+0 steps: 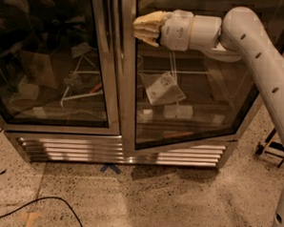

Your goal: Pick orange can from top drawer and place on counter

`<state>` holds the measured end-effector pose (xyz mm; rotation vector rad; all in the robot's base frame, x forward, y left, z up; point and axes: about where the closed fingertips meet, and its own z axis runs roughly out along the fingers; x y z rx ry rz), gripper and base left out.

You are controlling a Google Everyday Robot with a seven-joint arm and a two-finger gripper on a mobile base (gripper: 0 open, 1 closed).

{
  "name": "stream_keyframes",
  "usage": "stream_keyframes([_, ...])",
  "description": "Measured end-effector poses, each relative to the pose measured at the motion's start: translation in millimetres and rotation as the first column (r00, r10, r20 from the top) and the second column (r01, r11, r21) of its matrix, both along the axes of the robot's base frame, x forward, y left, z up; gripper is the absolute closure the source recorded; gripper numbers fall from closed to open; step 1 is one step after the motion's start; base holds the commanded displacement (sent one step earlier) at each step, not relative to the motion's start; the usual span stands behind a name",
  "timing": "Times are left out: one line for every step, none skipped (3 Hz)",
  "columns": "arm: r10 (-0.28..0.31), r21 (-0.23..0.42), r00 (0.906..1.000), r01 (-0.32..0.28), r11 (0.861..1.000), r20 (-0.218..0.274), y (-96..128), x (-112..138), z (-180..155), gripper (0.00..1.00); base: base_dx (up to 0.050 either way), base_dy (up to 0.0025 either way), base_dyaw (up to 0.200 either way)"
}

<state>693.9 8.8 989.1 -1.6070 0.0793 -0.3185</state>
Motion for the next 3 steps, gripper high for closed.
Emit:
stream_keyframes([-0.001, 0.011, 0.9999, 0.001, 1.0, 0.013, -3.4, -7.1, 5.9, 1.0, 0.0, 0.0, 0.0])
stream_keyframes([-0.004, 0.032, 0.9989, 0.002, 0.999, 0.048, -6.3, -15.4, 24.8, 1.0, 0.0, 0.0, 0.0])
stream_keyframes([-0.004, 0.032, 0.9988, 0.002, 0.999, 0.048, -7.2, -11.8, 25.0, 1.0, 0.0, 0.0, 0.0])
